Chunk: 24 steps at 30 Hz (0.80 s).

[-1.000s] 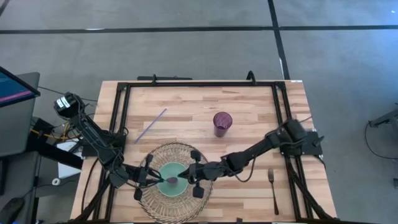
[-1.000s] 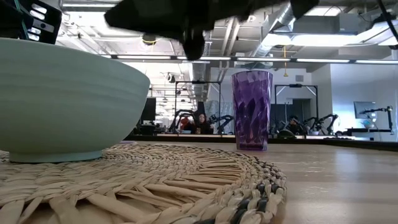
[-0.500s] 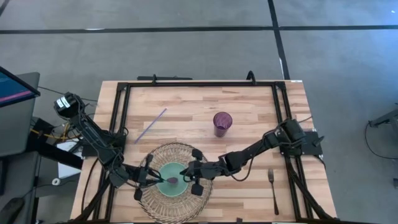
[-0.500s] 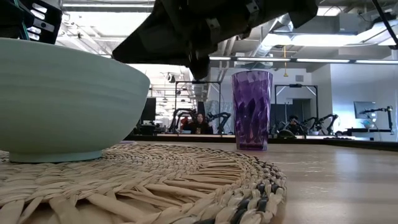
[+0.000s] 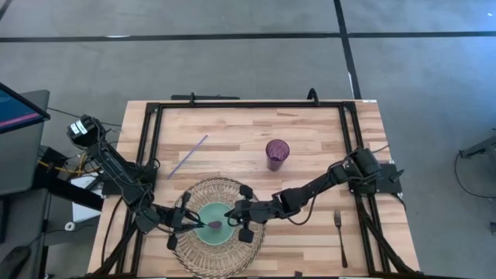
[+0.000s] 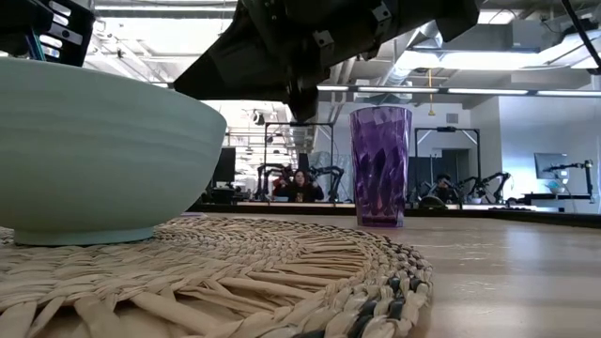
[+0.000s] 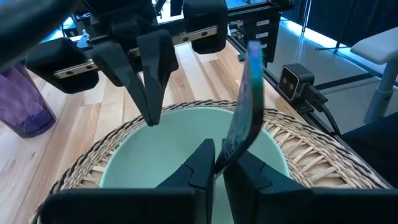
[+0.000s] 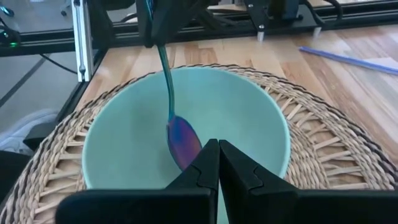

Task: Pick & Place Utensil
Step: Put the violet spoon into the green bowl on the brown mat

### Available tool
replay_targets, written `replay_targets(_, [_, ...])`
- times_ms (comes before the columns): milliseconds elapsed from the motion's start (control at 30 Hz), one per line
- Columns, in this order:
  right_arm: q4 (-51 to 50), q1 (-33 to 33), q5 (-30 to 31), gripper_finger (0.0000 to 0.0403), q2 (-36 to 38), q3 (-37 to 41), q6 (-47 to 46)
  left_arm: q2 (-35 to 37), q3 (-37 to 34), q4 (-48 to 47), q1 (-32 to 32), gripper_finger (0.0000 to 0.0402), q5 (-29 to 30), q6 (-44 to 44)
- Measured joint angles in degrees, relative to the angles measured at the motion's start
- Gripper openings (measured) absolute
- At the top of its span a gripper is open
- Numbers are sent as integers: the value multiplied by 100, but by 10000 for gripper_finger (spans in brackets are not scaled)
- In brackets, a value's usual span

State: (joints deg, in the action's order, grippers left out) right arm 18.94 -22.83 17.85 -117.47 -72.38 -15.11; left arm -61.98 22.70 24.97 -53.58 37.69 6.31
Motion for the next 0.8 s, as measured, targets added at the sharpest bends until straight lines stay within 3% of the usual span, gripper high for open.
replay_targets(467, [-1, -2, 0, 0, 0, 0, 0, -1, 2, 159, 1, 130, 46, 0])
replay_targets(800, [-3, -2, 0, 0, 0, 0, 0, -2, 2, 445, 0, 140, 47, -2])
